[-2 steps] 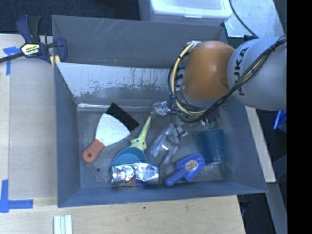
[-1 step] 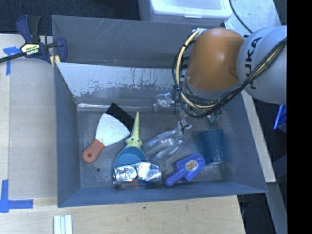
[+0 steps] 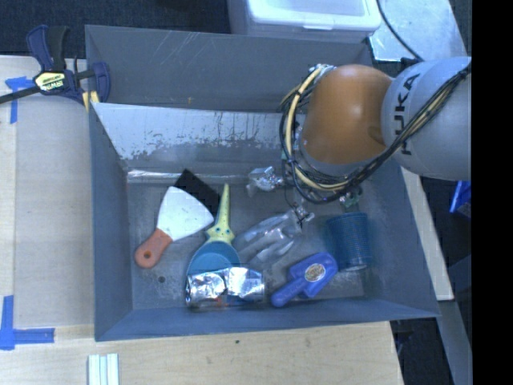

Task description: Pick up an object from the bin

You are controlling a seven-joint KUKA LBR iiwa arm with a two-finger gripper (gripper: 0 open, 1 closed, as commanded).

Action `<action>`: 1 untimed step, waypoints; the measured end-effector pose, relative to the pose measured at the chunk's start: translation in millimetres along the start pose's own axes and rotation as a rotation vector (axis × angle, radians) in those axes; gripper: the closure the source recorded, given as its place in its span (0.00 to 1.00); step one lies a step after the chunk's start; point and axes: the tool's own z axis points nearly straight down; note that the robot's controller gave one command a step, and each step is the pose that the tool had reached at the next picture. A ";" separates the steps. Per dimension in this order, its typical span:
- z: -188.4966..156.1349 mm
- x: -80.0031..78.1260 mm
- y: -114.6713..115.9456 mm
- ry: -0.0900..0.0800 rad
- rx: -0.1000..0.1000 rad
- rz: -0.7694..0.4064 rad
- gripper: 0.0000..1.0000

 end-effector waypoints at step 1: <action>30.8 -78.8 68.6 0.043 0.021 0.002 0.00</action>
Offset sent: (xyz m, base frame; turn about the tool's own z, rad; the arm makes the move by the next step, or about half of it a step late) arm 0.0042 -0.0143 -0.0425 -0.2452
